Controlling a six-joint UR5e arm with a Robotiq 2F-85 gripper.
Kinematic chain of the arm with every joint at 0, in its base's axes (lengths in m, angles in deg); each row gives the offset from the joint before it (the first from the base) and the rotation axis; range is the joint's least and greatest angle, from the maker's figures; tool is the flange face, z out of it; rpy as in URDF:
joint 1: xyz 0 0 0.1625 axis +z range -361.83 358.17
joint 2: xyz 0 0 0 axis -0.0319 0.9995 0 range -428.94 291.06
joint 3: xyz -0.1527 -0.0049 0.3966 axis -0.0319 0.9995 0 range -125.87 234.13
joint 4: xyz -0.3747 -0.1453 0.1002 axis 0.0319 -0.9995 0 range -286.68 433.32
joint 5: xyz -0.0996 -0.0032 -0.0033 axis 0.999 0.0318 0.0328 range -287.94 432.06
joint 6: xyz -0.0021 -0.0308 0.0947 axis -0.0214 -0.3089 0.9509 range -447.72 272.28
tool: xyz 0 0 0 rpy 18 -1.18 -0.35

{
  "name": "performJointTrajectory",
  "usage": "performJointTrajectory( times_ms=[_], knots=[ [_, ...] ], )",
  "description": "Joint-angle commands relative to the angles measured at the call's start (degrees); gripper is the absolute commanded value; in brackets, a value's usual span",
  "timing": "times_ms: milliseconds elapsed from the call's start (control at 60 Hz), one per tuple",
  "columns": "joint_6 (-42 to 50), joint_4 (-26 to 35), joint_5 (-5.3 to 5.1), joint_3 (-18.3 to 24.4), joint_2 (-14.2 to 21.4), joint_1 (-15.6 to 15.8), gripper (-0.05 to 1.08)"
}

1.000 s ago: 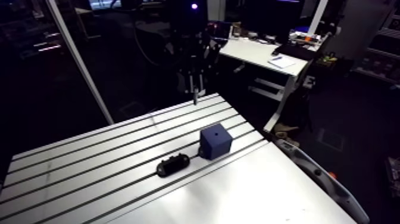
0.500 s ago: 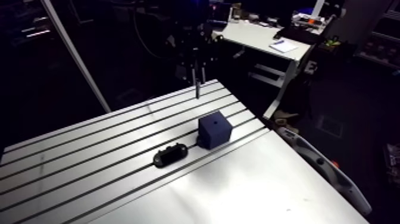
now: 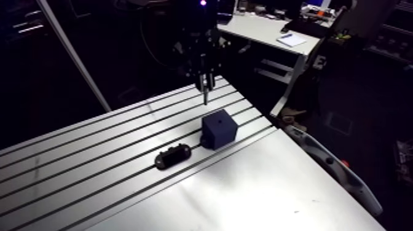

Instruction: Pick up the M10 bolt and insert it into the hole until fully seated.

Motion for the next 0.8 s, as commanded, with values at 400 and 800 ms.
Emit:
performJointTrajectory(
  times_ms=[400, 800],
  knots=[
    [0.1, -3.0, 0.08, -0.8, -2.5, -2.6, 1.08],
    [0.1, -4.1, 0.07, -0.3, -4.4, -2.7, 1.08]
  ],
)
